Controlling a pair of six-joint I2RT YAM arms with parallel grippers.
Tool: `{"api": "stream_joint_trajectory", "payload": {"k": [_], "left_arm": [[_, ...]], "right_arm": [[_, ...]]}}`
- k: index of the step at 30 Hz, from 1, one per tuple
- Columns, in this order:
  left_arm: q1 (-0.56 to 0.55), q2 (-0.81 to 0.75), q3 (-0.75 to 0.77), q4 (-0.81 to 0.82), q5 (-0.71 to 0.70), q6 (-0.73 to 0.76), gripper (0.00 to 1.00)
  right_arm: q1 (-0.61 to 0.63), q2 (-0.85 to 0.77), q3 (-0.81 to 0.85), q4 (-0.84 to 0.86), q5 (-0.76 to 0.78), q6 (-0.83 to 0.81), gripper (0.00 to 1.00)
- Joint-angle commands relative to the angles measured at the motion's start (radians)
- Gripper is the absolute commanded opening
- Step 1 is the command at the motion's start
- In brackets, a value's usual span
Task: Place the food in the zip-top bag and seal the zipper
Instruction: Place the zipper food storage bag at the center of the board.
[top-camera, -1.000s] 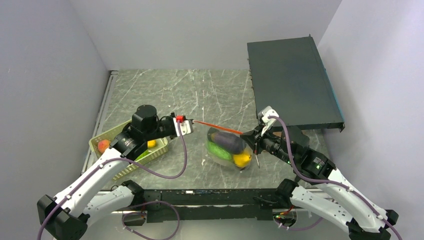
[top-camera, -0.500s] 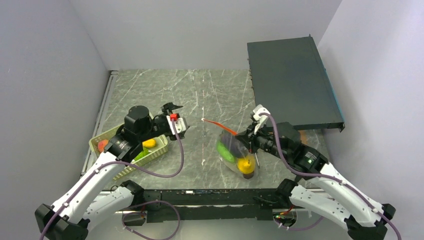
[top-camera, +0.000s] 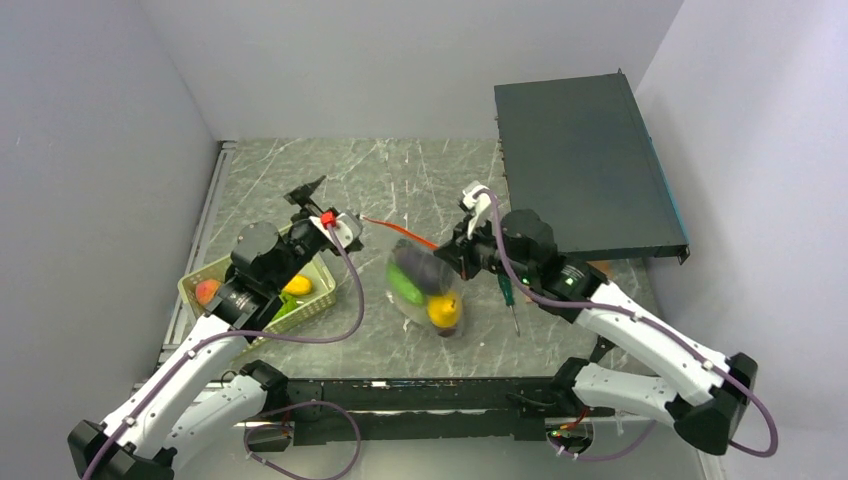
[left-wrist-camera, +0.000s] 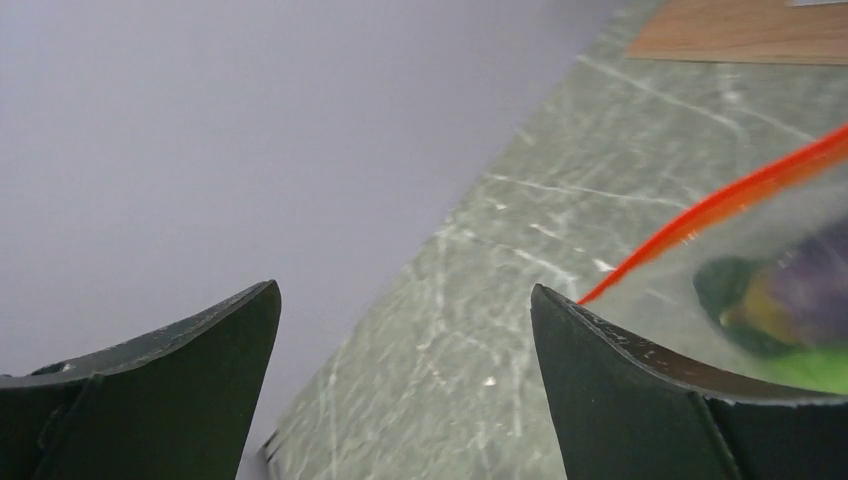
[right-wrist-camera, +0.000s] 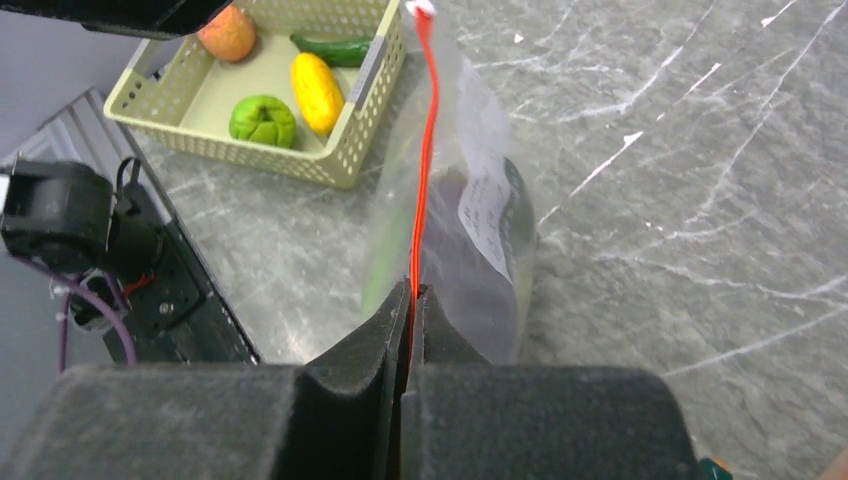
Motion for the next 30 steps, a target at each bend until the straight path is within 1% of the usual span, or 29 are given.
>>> {"api": "stream_joint_trajectory", "payload": {"k": [1,5,9,11,14,19,21,24,28,30], "left_arm": [[-0.004,0.001,-0.009,0.171,-0.271,0.017,1.00],[-0.009,-0.020,-0.034,0.269,-0.433,0.036,1.00],[-0.009,-0.032,-0.059,0.371,-0.578,0.047,1.00],[-0.009,-0.032,-0.058,0.380,-0.606,0.052,1.00],[-0.009,-0.031,-0.052,0.367,-0.609,0.055,1.00],[-0.008,-0.052,-0.056,0.394,-0.656,0.049,1.00],[-0.009,-0.066,-0.061,0.415,-0.684,0.056,1.00],[-0.009,-0.085,-0.076,0.478,-0.737,0.073,1.00],[-0.008,-0.119,-0.108,0.578,-0.835,0.097,1.00],[-0.009,-0.140,-0.135,0.653,-0.874,0.114,1.00]], "right_arm": [[-0.002,0.101,0.120,0.143,0.048,0.051,0.00],[-0.001,0.216,0.208,0.143,0.131,0.064,0.00],[-0.005,0.337,0.341,0.089,0.313,0.030,0.00],[-0.008,0.399,0.415,0.055,0.393,-0.020,0.00],[-0.015,0.475,0.512,0.025,0.503,-0.126,0.00],[-0.017,0.539,0.638,0.003,0.629,-0.323,0.00],[-0.016,0.560,0.651,0.008,0.675,-0.389,0.00],[0.002,0.603,0.660,-0.004,0.693,-0.451,0.00],[0.097,0.685,0.616,0.033,0.703,-0.495,0.00],[0.164,0.749,0.598,0.040,0.683,-0.479,0.00]]}}
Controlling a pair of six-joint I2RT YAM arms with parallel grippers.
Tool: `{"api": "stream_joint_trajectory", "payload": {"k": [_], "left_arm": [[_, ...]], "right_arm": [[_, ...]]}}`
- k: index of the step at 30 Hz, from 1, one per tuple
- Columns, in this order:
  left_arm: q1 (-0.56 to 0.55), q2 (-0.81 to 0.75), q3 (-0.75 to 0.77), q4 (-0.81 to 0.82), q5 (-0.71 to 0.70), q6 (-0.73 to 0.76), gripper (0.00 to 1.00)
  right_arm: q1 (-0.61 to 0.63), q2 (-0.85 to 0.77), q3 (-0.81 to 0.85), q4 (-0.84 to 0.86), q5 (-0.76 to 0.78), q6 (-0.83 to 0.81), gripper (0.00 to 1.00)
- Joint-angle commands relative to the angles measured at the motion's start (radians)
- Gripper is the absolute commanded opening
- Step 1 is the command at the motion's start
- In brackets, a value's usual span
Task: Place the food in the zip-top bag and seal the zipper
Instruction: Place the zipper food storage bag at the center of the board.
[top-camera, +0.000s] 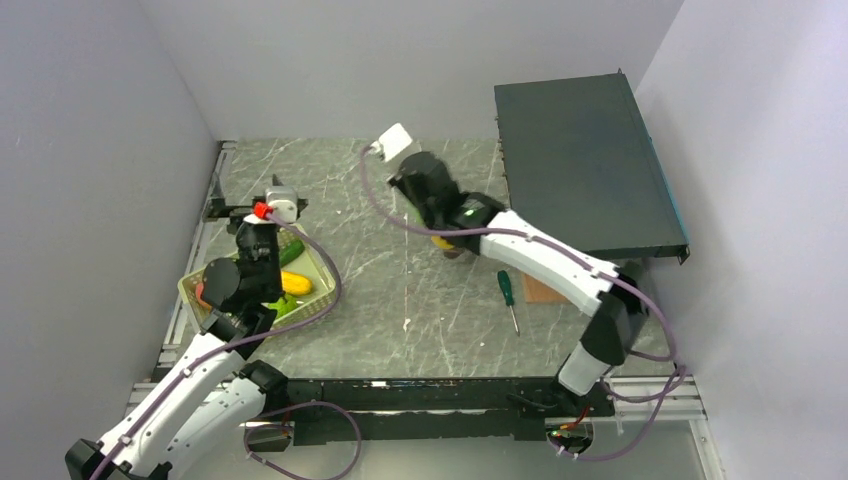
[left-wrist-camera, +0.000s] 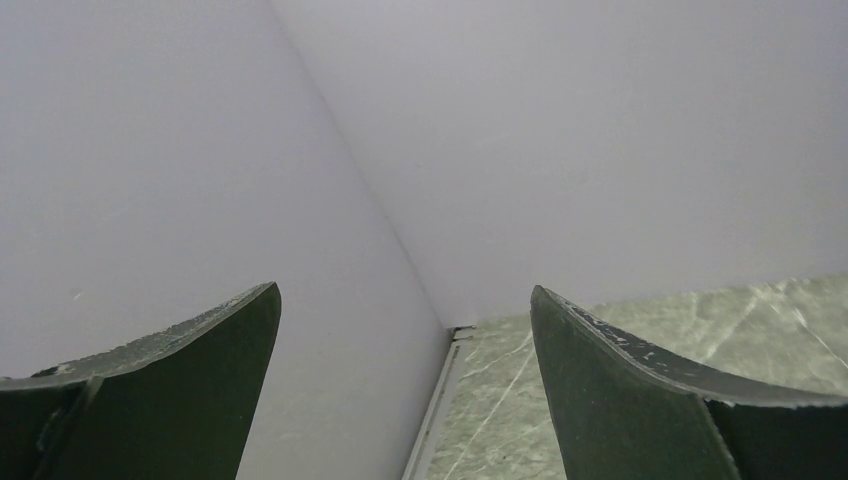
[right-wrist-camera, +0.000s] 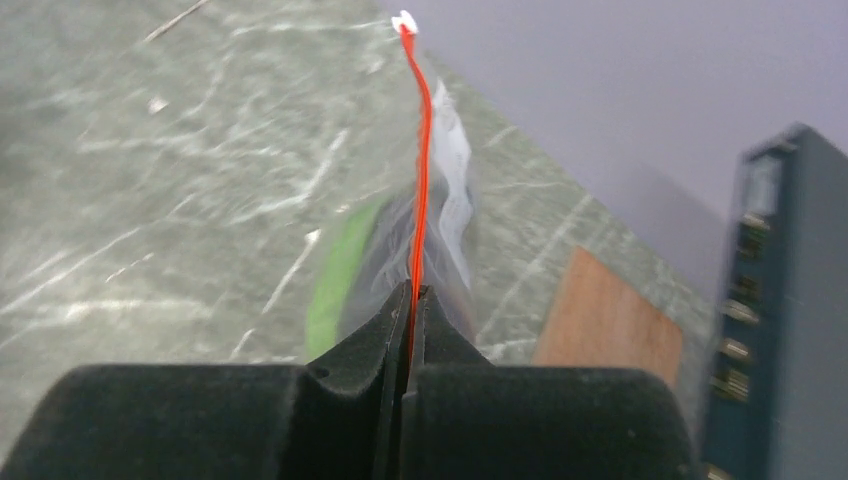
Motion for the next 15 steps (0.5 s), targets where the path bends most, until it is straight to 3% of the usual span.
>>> {"api": "stream_joint_trajectory", "payload": {"k": [1,5,9,13,15], "left_arm": [[-0.004,-0.047,-0.043,0.209,-0.135,0.044,1.00],[-0.004,-0.082,-0.063,0.240,-0.147,0.039,1.00],[-0.005,-0.111,-0.087,0.272,-0.164,0.028,0.99],[-0.007,-0.123,-0.092,0.231,-0.150,-0.015,0.99],[-0.007,-0.133,-0.075,0.152,-0.163,-0.071,1.00]], "right_arm": [[0.150,0.142,-0.012,0.051,-0.005,-0.035,0.00],[0.254,0.292,0.010,-0.018,-0.078,0.107,0.00],[0.273,0.308,-0.068,0.034,-0.150,0.214,0.03],[0.269,0.267,-0.143,0.086,-0.235,0.280,0.38],[0.264,0.250,-0.160,0.082,-0.247,0.315,0.50]]}}
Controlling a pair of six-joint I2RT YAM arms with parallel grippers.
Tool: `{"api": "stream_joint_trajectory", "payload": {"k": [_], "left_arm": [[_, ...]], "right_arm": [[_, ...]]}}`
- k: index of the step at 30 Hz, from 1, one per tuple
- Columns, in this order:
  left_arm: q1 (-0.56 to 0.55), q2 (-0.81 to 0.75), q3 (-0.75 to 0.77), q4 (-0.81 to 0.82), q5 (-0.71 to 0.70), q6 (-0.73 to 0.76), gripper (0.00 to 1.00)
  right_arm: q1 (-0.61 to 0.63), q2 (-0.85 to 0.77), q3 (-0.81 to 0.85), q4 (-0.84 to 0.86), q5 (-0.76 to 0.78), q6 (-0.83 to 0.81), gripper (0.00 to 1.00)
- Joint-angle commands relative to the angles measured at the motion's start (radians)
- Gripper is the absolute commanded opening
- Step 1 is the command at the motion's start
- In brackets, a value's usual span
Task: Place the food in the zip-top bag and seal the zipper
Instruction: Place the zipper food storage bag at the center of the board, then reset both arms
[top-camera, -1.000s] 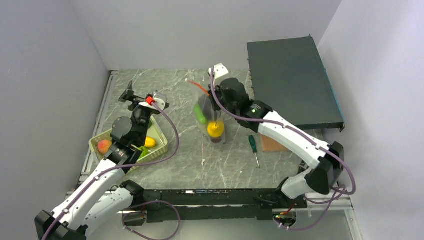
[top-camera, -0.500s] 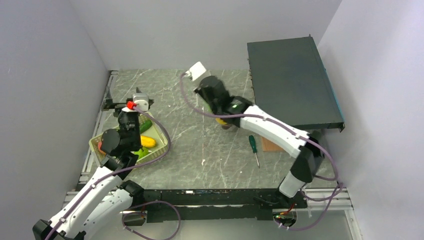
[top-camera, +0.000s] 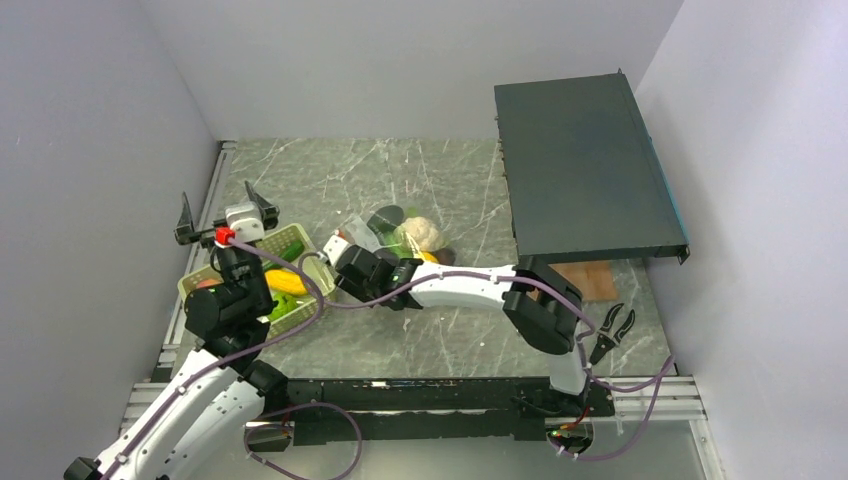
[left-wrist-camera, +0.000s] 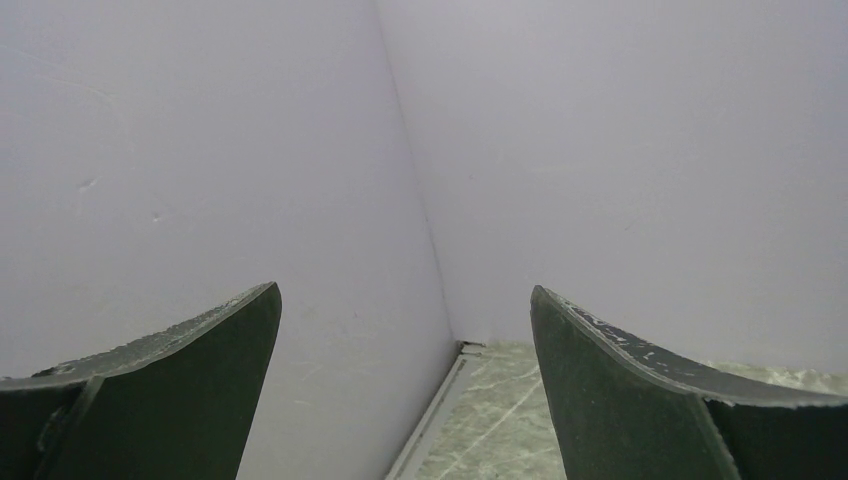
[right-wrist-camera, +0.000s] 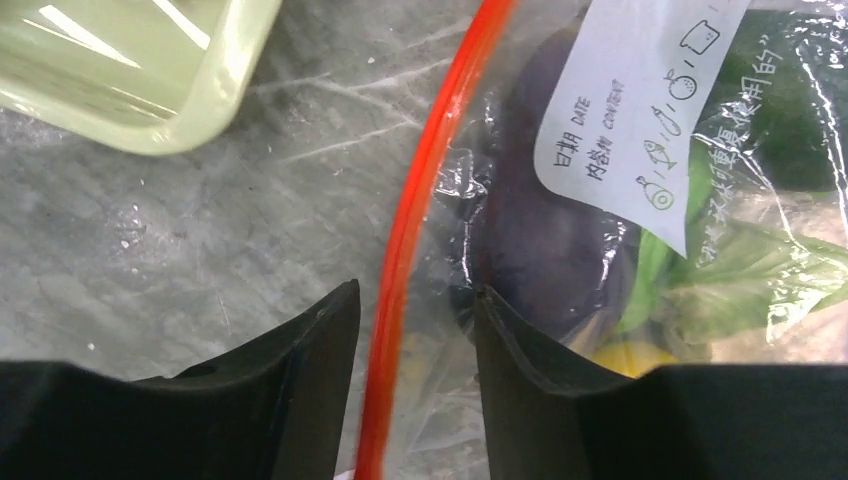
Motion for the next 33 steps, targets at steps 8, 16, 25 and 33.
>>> {"api": "stream_joint_trajectory", "payload": {"k": [8,16,25,33], "left_arm": [[-0.004,-0.216,0.244,-0.958,-0.052,-0.718,1.00],[-0.004,-0.351,0.398,-1.300,0.304,-0.972,1.00],[-0.003,-0.213,0.622,-1.312,0.466,-0.954,1.00],[-0.003,-0.165,0.702,-1.202,0.468,-0.850,1.00]], "right_arm": [[-0.034,-0.435,-0.201,0.041,-0.147,0.268,0.80],[-0.032,-0.797,-0.157,-0.152,-0.082,0.351,0.99],[-0.032,-1.072,-0.004,-0.273,0.231,0.274,1.00],[-0.033,-1.231,-0.041,-0.169,0.449,0.154,1.00]]}}
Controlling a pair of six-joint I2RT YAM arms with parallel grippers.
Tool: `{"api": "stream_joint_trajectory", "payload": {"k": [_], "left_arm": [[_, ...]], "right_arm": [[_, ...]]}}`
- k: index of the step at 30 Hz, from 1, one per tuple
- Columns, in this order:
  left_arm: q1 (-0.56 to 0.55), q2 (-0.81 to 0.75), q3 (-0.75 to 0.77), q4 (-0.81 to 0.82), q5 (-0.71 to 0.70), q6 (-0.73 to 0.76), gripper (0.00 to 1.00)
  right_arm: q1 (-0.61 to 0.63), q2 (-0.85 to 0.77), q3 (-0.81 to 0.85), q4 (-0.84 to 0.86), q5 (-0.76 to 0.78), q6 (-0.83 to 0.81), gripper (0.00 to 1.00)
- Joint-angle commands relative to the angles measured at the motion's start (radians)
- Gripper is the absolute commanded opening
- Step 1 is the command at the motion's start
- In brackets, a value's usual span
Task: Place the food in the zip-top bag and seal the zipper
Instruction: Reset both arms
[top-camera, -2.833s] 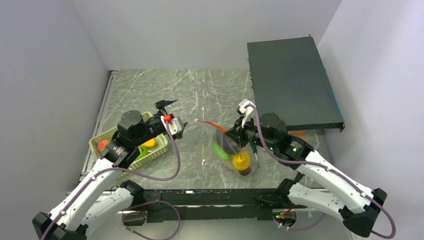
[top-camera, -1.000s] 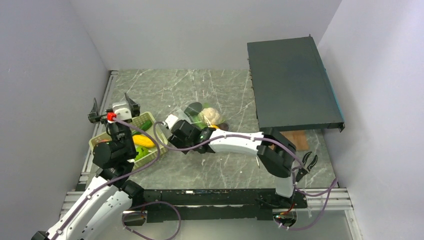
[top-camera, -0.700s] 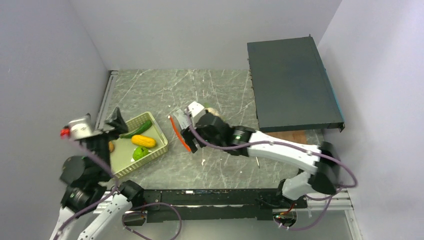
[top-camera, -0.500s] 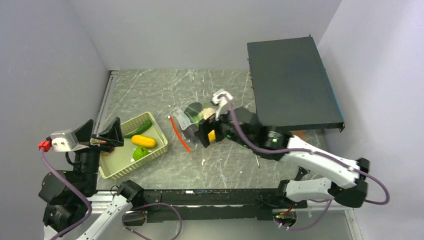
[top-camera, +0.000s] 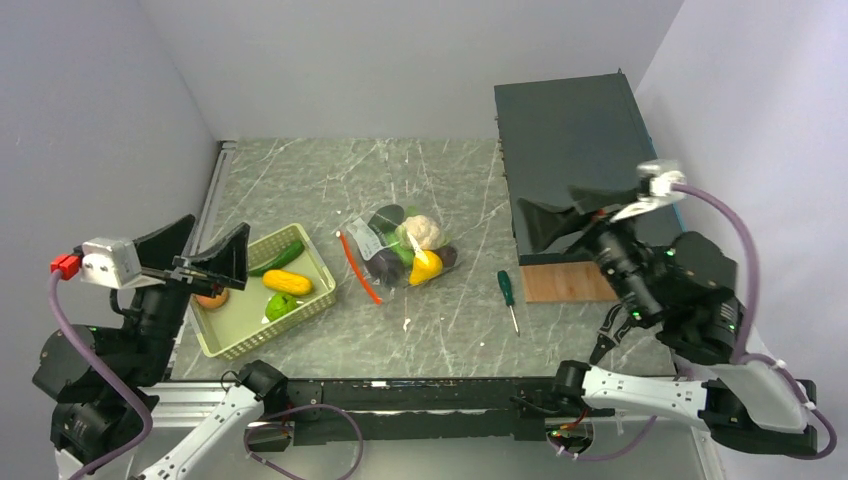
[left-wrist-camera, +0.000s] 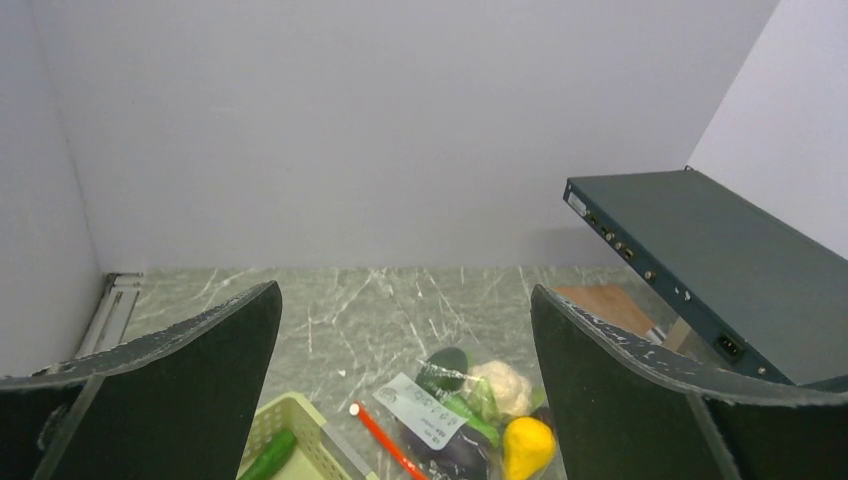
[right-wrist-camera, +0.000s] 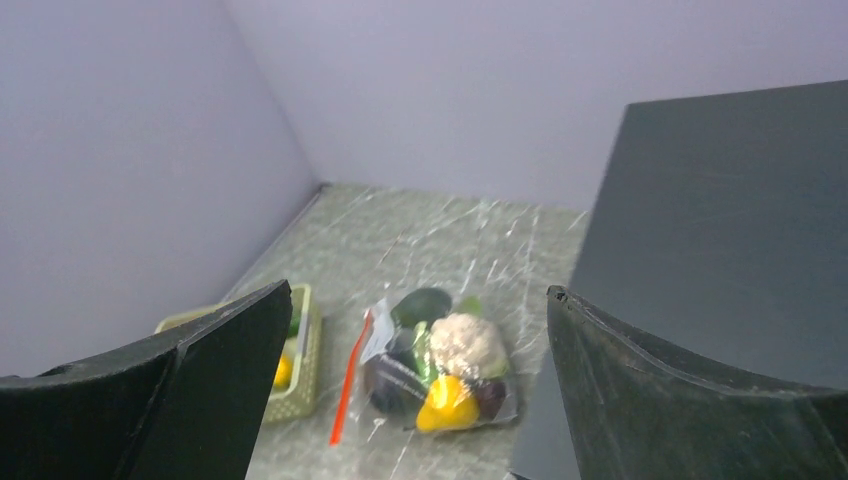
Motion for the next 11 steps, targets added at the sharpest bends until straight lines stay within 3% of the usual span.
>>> {"api": "stream_joint_trajectory", "payload": {"k": [1,11], "left_arm": [[-0.002,0.012,0.028,0.103,0.029,0.066,1.00],[-0.002,0.066,0.091,0.141,0.036,0.118,1.00]], "right_arm": [[0.002,-0.040,-0.036,0.074,0.153,-0.094,1.00],[0.004,-0.045,-0.073,0.184,0.321,-0.127,1.00]]}}
